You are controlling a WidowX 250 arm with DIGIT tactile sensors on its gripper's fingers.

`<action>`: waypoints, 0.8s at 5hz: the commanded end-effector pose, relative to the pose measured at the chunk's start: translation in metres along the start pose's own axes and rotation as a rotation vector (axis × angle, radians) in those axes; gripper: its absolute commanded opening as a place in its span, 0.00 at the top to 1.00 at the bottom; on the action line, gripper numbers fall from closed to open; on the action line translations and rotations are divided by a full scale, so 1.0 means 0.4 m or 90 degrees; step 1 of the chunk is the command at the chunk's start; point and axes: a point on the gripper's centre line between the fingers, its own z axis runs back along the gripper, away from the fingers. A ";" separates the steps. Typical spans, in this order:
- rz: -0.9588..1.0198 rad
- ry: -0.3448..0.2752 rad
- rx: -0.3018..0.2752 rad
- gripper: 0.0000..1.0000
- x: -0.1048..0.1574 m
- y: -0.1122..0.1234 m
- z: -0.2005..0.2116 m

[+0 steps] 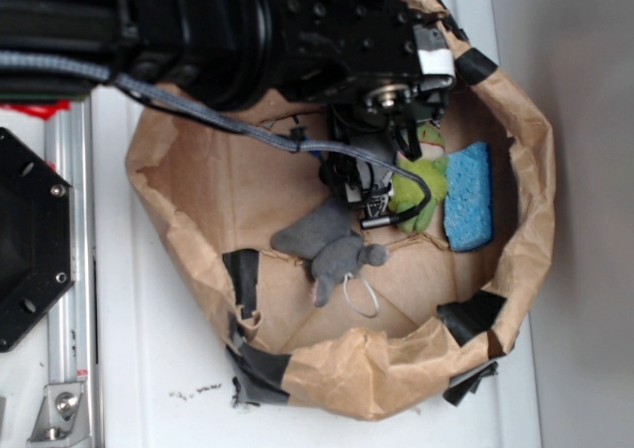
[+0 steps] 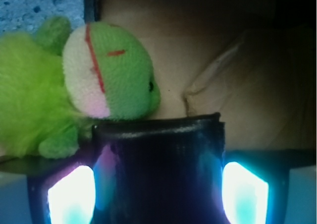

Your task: Grab the black box.

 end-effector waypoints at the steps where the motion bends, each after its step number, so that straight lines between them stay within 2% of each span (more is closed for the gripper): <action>1: -0.032 -0.007 -0.019 0.00 -0.039 -0.006 0.012; 2: -0.017 0.006 0.003 0.00 -0.038 0.010 -0.004; 3: 0.021 0.044 -0.004 1.00 -0.024 0.023 -0.033; 4: 0.026 0.050 0.004 1.00 -0.026 0.018 -0.033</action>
